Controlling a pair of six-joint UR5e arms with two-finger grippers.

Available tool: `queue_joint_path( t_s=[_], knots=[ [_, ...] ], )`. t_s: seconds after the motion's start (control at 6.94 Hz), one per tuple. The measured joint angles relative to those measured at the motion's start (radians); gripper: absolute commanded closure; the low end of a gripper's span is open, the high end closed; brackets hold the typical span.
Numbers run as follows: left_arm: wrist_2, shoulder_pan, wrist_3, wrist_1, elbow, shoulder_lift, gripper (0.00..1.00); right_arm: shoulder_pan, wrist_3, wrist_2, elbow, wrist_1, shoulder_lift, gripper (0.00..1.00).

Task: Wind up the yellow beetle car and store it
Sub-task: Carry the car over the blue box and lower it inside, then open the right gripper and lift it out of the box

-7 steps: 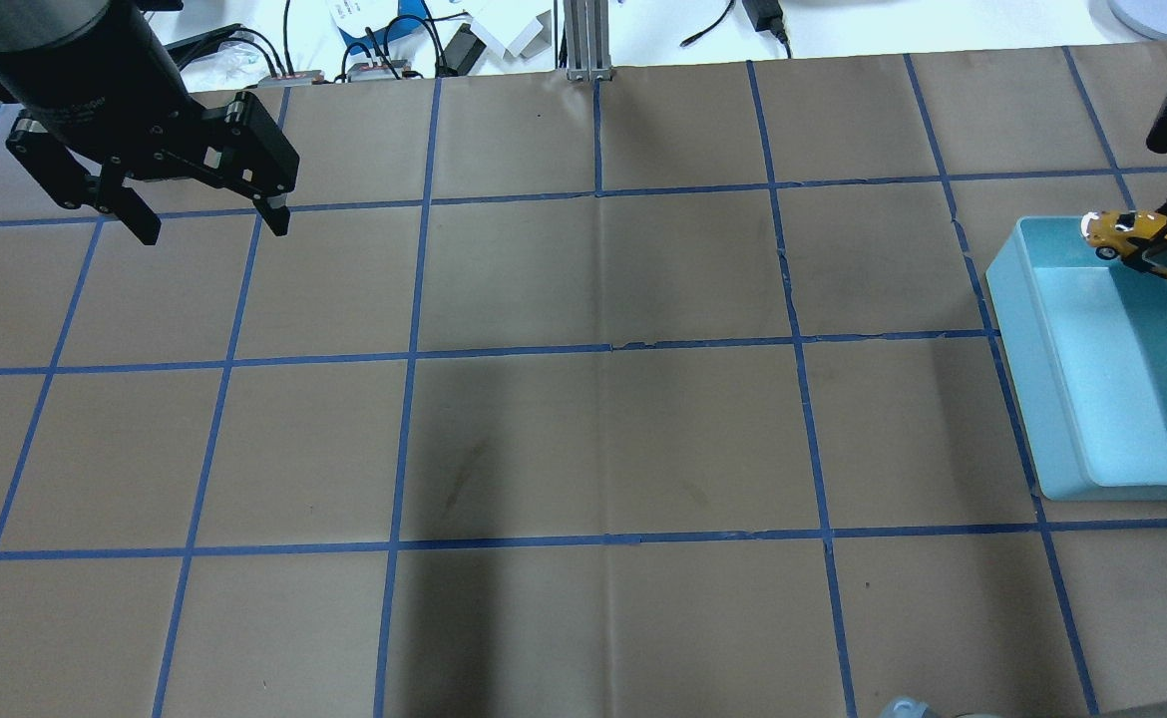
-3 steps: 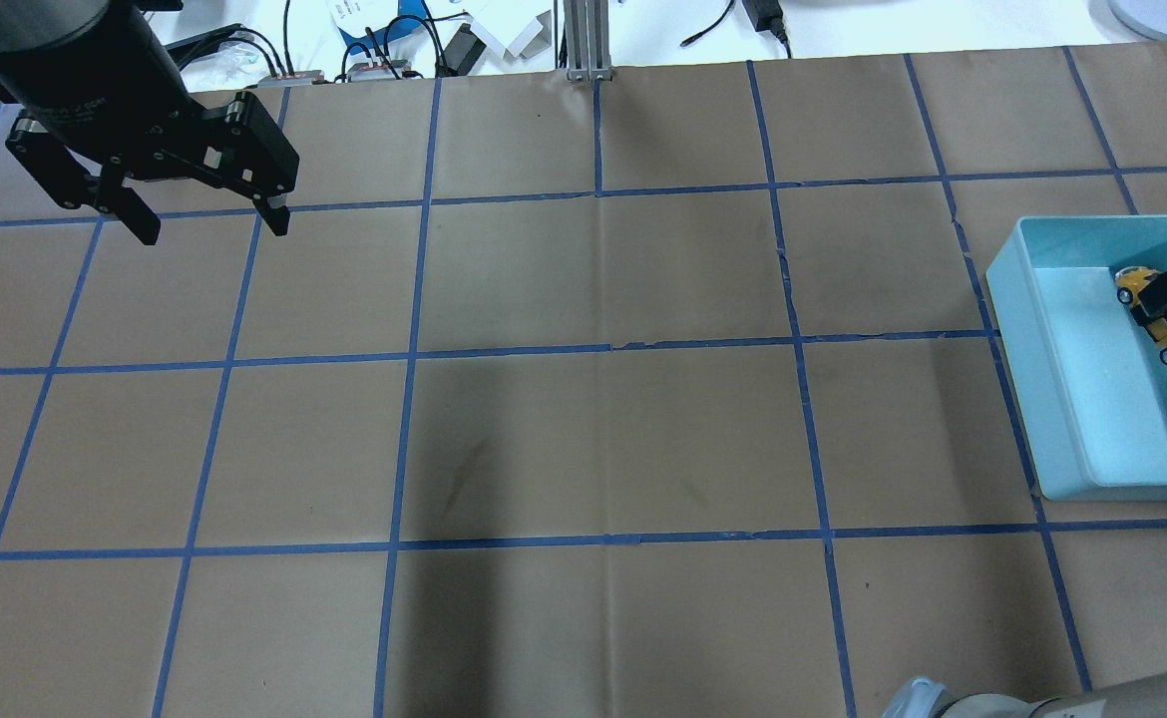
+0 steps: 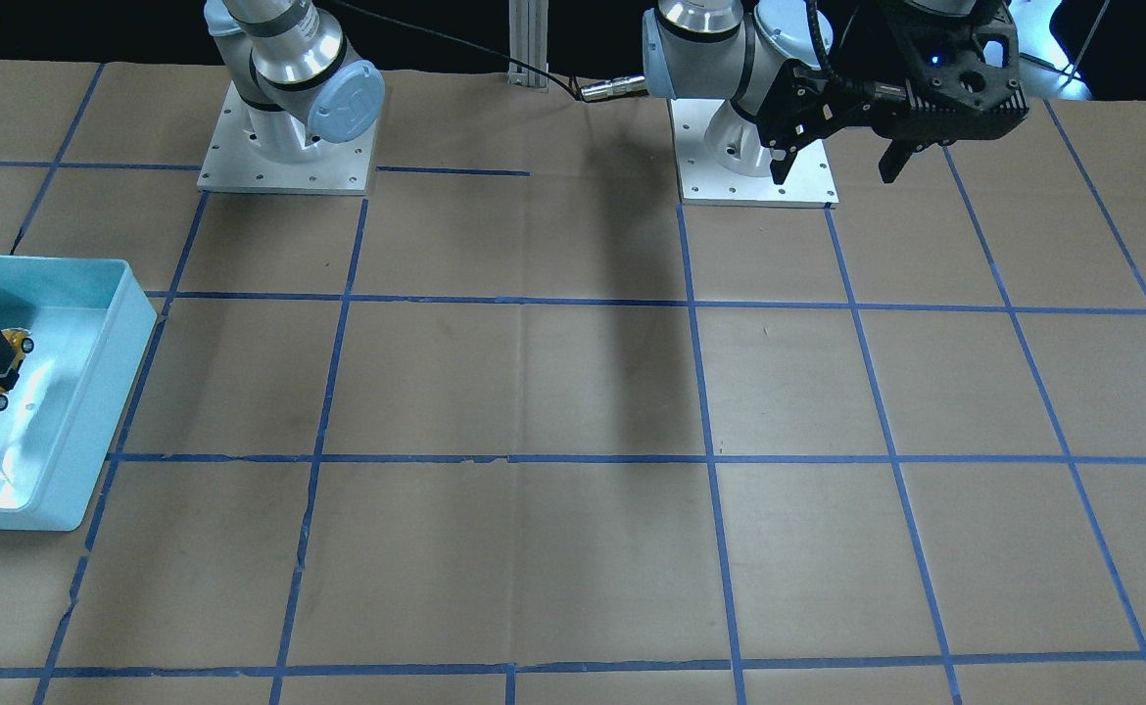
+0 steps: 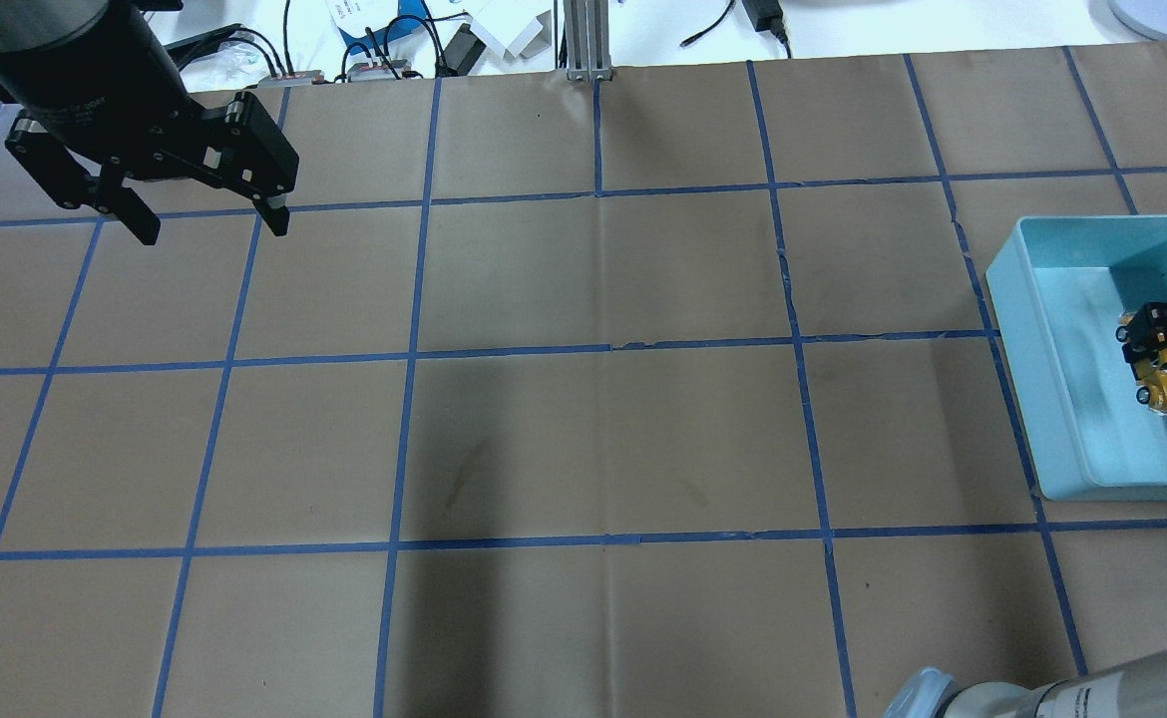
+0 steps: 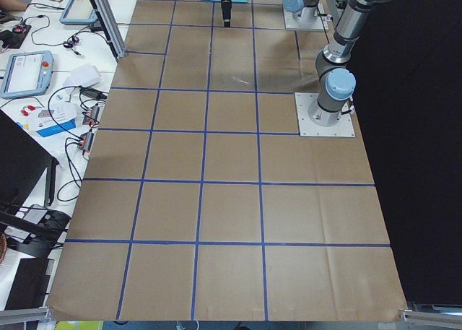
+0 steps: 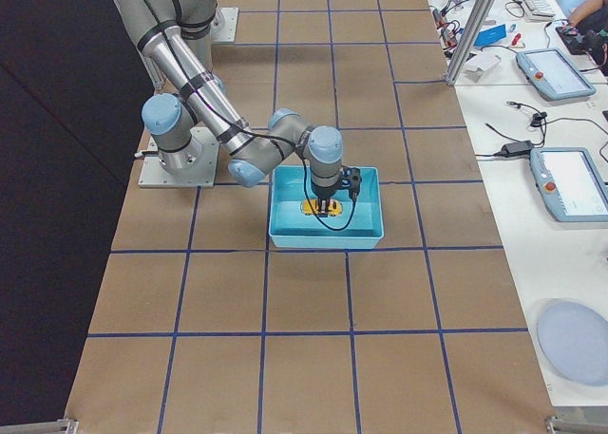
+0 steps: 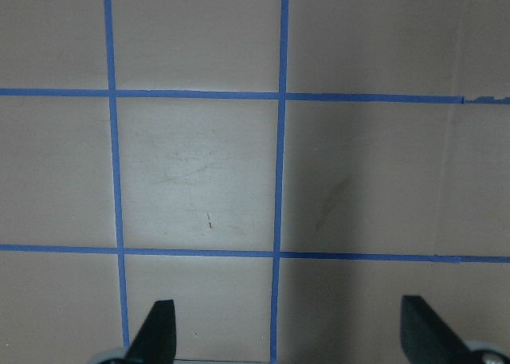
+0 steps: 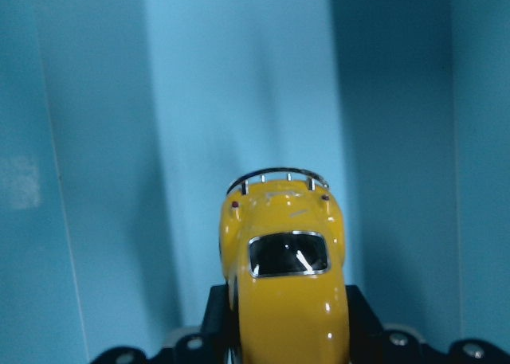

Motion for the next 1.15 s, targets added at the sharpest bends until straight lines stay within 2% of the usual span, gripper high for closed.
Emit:
queue_joint_path(
  t_s=[0.14,0.29,0.72,0.86,1.15],
  knots=[
    [0.0,0.0,0.0,0.0,0.0,0.0,0.0,-0.002,0.016,-0.002,0.023,-0.035,0.01,0.08],
    [0.0,0.0,0.0,0.0,0.0,0.0,0.0,-0.002,0.019,-0.001,0.034,-0.063,0.017,0.0],
    [0.0,0.0,0.0,0.0,0.0,0.0,0.0,0.0,0.016,0.004,0.012,-0.008,0.002,0.0],
    [0.0,0.0,0.0,0.0,0.0,0.0,0.0,0.003,0.013,0.005,-0.028,0.041,-0.018,0.0],
    [0.0,0.0,0.0,0.0,0.0,0.0,0.0,0.013,0.007,0.012,-0.163,0.215,-0.057,0.0]
  ],
)
